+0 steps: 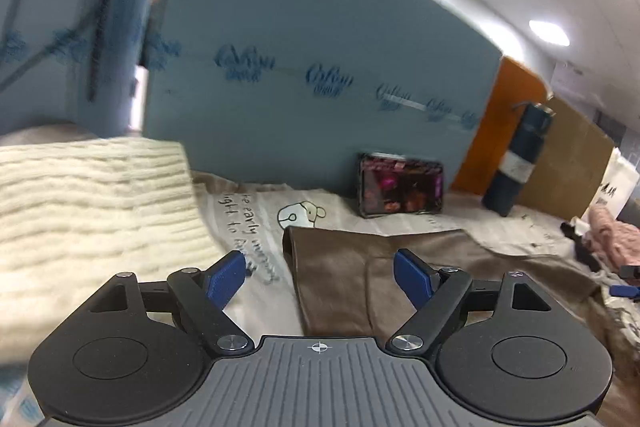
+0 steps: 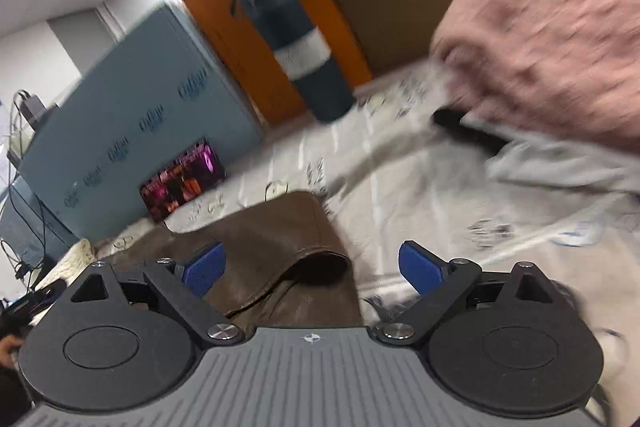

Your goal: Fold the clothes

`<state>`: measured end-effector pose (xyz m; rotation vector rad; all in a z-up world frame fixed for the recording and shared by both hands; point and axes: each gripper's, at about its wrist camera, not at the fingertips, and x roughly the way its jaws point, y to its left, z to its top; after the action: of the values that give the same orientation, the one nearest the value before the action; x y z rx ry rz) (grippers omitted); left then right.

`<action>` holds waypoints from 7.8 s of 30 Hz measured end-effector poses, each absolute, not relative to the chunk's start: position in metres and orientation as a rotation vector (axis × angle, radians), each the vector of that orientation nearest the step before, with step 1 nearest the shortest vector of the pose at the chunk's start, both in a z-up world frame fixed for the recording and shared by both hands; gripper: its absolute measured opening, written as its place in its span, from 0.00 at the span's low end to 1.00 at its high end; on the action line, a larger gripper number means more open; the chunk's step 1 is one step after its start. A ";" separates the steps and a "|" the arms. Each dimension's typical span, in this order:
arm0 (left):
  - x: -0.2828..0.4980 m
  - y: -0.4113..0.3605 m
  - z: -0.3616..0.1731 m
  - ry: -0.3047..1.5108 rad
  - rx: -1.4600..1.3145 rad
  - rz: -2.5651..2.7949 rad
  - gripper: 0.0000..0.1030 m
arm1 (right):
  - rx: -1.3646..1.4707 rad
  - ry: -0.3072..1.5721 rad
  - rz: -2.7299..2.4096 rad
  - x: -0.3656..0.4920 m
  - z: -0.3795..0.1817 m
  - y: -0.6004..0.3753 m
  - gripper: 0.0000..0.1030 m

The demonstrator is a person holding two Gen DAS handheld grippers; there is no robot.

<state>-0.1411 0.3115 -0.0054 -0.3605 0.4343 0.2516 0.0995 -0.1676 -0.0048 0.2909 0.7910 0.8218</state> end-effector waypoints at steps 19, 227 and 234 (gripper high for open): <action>-0.114 0.262 0.014 0.354 -0.128 0.305 0.01 | 0.051 0.543 0.843 0.090 0.016 -0.109 0.11; -0.302 0.067 0.001 0.463 0.604 -0.204 0.33 | -0.752 0.276 1.276 -0.114 -0.003 -0.182 0.94; -0.294 0.075 -0.003 0.480 0.599 -0.212 0.22 | -0.764 0.278 1.120 -0.095 -0.006 -0.203 0.50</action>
<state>-0.2937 0.0747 -0.0030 0.5992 0.4801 -0.2123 -0.0945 -0.2034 -0.0059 -0.7637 0.2779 1.1197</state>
